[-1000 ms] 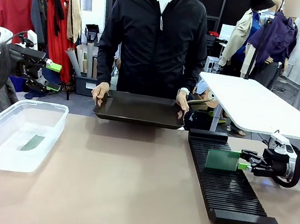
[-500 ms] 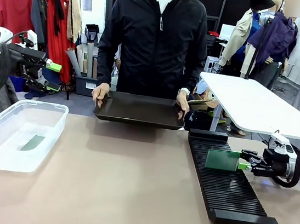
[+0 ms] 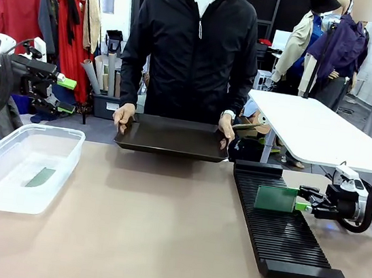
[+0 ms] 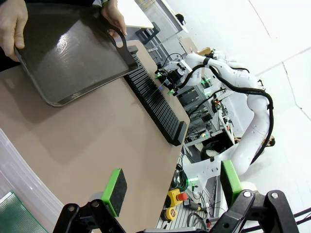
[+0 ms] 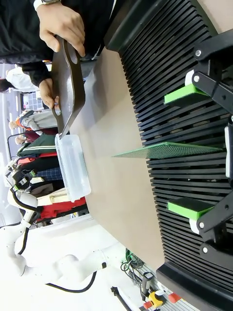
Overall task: Sort PCBs into racks and boxes based on the side picked up.
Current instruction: If the short side of the Blank PCB is picked up, insert it into the PCB Rack ; if the long side is picked up, place it in the Organizing box.
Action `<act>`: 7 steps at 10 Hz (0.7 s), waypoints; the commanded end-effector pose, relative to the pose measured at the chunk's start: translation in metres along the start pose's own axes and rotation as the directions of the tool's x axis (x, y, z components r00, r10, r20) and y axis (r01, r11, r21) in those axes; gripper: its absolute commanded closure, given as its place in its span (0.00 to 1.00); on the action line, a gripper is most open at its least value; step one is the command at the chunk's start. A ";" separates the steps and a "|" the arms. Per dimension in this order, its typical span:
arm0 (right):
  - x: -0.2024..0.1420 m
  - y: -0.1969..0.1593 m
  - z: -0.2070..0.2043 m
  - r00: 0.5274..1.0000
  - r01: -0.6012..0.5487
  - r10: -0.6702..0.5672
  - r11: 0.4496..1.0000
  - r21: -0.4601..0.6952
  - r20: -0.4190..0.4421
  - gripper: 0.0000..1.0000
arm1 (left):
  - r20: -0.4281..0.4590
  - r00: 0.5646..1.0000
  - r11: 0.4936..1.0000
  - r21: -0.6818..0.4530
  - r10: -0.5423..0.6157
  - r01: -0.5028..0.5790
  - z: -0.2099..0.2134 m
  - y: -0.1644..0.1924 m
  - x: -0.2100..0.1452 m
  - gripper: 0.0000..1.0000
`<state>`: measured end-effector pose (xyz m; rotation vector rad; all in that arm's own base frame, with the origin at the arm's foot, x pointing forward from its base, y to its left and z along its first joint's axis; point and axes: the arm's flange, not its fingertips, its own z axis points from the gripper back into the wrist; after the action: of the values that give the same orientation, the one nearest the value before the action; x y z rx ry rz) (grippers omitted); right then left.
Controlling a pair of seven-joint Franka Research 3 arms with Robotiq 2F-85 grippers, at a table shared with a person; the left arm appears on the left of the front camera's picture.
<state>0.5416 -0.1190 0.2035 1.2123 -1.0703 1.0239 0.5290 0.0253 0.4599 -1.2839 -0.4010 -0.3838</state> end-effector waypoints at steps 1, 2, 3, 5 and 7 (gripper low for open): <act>0.000 0.000 0.000 1.000 0.000 0.000 1.000 0.000 0.000 0.00 | 0.002 1.000 1.000 -0.002 -0.002 0.002 0.001 -0.002 -0.001 0.00; 0.015 0.000 0.004 0.999 0.033 -0.033 0.999 0.016 0.011 0.00 | 0.002 1.000 1.000 -0.002 -0.002 0.002 0.001 -0.002 -0.001 0.00; 0.031 0.001 0.007 0.999 0.047 -0.047 0.999 0.025 0.019 0.00 | 0.002 1.000 1.000 -0.002 -0.002 0.002 0.001 -0.002 -0.001 0.00; 0.060 0.003 0.012 0.998 0.057 -0.058 0.997 0.046 0.027 0.00 | 0.002 1.000 1.000 -0.002 -0.002 0.002 0.001 -0.002 -0.001 0.00; 0.079 0.005 0.014 0.996 0.085 -0.088 0.994 0.071 0.034 0.00 | 0.002 1.000 1.000 -0.002 -0.002 0.002 0.001 -0.002 -0.001 0.00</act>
<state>0.5507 -0.1265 0.2746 1.2947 -1.0443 0.9927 0.5290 0.0253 0.4599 -1.2839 -0.4010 -0.3837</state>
